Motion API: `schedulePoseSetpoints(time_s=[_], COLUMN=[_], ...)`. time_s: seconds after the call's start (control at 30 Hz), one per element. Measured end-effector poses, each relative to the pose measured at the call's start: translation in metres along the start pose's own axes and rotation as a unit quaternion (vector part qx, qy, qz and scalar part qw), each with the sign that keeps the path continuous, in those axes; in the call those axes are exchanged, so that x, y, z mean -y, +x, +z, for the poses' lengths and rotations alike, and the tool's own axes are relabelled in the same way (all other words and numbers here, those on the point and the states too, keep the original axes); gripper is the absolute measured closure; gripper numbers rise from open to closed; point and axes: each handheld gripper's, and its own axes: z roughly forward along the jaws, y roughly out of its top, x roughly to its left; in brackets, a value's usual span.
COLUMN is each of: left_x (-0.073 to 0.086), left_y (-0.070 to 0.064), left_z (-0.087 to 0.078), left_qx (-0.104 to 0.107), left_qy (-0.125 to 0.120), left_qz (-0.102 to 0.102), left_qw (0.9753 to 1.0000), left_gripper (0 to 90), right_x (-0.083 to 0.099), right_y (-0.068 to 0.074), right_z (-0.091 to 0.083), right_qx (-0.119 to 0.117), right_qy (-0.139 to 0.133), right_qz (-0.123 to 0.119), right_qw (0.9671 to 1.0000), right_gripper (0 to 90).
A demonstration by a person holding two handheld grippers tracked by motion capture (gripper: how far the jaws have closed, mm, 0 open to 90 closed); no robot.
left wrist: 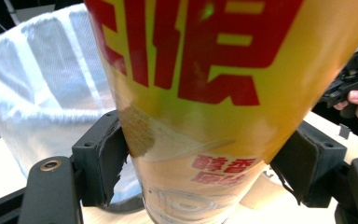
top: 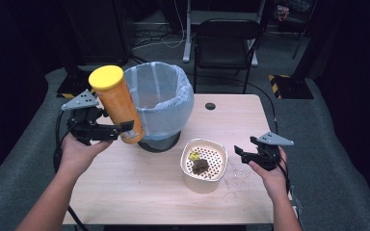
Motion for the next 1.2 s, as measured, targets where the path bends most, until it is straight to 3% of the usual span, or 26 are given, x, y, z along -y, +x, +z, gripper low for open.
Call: schedulePoseSetpoints(time_s=[0.47,0.7,1.0,1.2], left_x=[-0.047,-0.061,-0.079,-0.082], left_y=[-0.006,0.001,0.017,0.026], left_z=[0.008,0.016,0.03,0.048], left_qx=[0.007,0.004,-0.018,-0.035], left_qy=[-0.004,-0.006,-0.008,-0.005], left_qz=[0.008,0.002,-0.009,-0.021], left_qw=[0.9999,1.0,0.9998,0.9991], left_gripper=[24.0,24.0,24.0,24.0], right_x=[0.003,0.005,0.008,0.011], right_y=[-0.002,-0.005,-0.008,-0.009], right_z=[0.001,0.0,0.002,0.004], right_qx=[-0.002,0.001,0.003,0.002], right_qy=[0.001,-0.001,0.002,0.006], right_qz=[0.005,0.015,0.019,0.022], right_qw=[1.0,0.9999,0.9998,0.9997], right_gripper=[24.4,24.5,24.5,24.6])
